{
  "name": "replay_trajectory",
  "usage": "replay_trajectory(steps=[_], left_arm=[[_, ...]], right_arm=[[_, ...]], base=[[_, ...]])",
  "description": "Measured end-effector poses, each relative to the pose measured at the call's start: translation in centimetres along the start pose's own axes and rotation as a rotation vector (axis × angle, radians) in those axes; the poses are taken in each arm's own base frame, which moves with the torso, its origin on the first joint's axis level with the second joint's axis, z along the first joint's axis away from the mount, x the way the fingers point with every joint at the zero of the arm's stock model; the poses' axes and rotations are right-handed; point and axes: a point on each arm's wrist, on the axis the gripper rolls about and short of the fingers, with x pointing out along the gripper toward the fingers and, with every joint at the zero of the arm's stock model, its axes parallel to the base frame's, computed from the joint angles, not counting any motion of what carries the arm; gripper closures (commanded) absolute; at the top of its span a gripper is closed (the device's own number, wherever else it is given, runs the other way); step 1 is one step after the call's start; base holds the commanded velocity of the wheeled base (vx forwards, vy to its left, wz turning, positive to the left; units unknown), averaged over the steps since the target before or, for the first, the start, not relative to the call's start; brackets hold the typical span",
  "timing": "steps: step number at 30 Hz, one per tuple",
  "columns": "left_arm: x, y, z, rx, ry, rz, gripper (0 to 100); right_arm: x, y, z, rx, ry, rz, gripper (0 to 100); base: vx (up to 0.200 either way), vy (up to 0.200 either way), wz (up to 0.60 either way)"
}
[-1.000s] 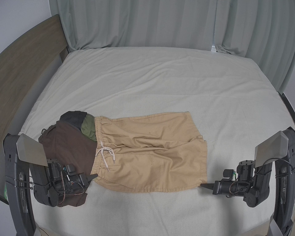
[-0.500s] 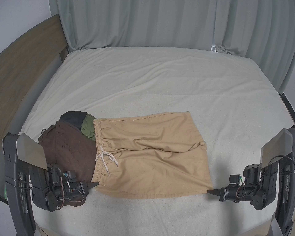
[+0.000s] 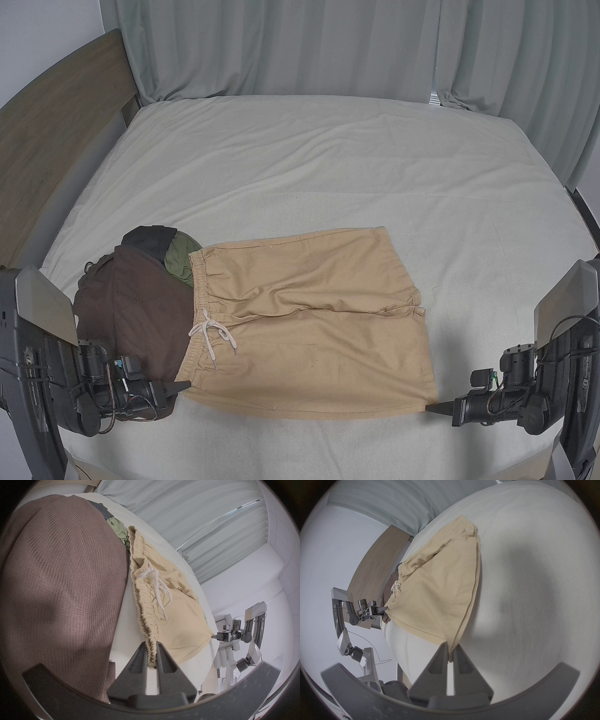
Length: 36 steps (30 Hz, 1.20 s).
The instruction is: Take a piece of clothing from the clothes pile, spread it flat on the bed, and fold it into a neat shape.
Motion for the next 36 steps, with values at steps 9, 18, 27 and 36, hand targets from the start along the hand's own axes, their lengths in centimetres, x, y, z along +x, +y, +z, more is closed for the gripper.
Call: replay_trajectory(steps=[9,18,27,36], left_arm=[[-0.6,-0.2,-0.4,0.007,0.015,-0.002,100],[-0.6,-0.2,-0.5,0.014,0.016,-0.002,100],[-1.2,-0.5,-1.1,0.060,0.037,0.004,100],[-2.6,-1.5,-1.7,0.078,0.055,0.012,100]], right_arm=[[-0.4,0.0,-0.4,-0.016,0.016,-0.009,100],[-0.5,0.0,-0.4,-0.015,0.013,-0.011,100],[-0.6,0.0,-0.3,-0.039,0.007,-0.012,100],[-0.9,0.3,0.0,-0.058,0.002,-0.011,100]], base=[[0.000,0.000,0.00],[0.000,0.000,0.00],[0.000,0.000,0.00],[0.000,0.000,0.00]])
